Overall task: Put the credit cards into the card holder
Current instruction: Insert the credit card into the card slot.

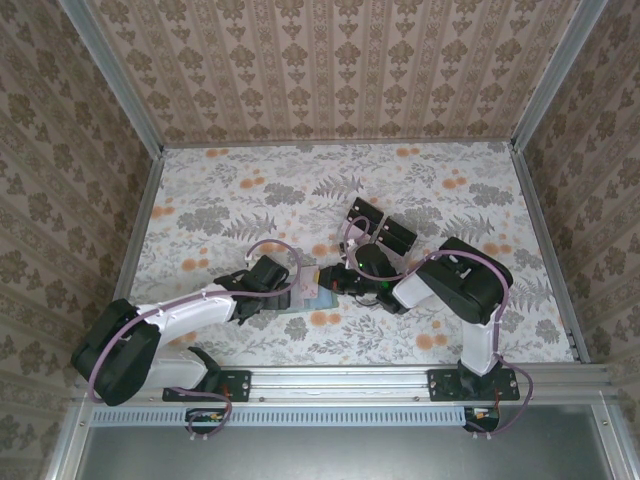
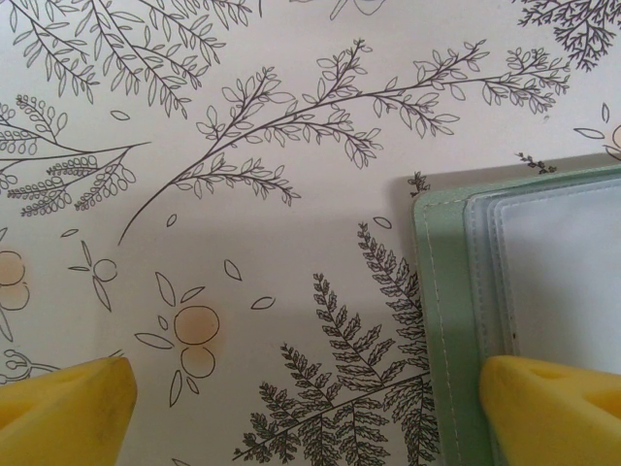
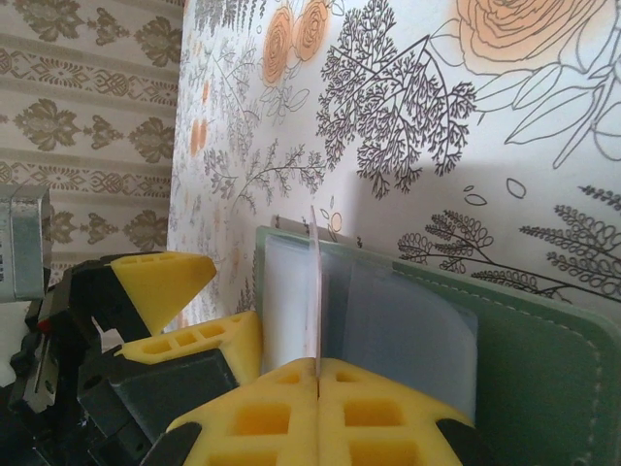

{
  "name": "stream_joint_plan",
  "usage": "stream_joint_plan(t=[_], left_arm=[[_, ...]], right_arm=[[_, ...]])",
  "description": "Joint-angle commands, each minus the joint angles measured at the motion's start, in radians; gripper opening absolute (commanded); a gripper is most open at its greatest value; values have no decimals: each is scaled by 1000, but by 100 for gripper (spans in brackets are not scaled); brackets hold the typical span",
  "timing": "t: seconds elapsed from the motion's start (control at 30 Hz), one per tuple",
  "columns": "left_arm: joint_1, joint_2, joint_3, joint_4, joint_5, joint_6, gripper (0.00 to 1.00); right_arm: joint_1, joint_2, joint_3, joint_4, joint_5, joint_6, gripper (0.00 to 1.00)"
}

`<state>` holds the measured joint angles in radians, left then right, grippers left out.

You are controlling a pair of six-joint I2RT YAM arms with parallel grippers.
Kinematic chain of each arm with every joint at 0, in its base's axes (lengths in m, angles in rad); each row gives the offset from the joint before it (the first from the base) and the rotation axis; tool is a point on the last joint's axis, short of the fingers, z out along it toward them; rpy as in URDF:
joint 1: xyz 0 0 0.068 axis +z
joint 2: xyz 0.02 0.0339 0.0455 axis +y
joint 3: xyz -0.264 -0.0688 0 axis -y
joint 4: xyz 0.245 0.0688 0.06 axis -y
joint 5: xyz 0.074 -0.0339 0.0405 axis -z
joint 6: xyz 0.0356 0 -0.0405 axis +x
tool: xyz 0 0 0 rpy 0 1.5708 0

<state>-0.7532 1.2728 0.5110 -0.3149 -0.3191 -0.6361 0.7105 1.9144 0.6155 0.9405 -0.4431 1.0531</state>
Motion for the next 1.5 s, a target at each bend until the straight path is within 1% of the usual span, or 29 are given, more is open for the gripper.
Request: stream_joint_plan(t=[0.0,0.4,0.7,1.03,1.2,1.47], left_arm=[[-6,0,-15,-26,-12,-25,100],[-6,2,-12,-25,-13,-20,100],[-6,5,-9,-23,-14,-17,100],[-6,5,-5,-23,-12,-13,100],[-5,9,-3,-21,-8,-13,100],[-4,5,17,-27,1,-11,100]], right_arm=[[7,17,-10,43,-19,18,0],[10,13,-61,52,-32,30,0],[13,41,-28,12,-112,34,0],[18,80,-8,-12,-132,43,0],[19,88,32,-68,-147,29,0],[34,87,114,-248,-142,-35,0]])
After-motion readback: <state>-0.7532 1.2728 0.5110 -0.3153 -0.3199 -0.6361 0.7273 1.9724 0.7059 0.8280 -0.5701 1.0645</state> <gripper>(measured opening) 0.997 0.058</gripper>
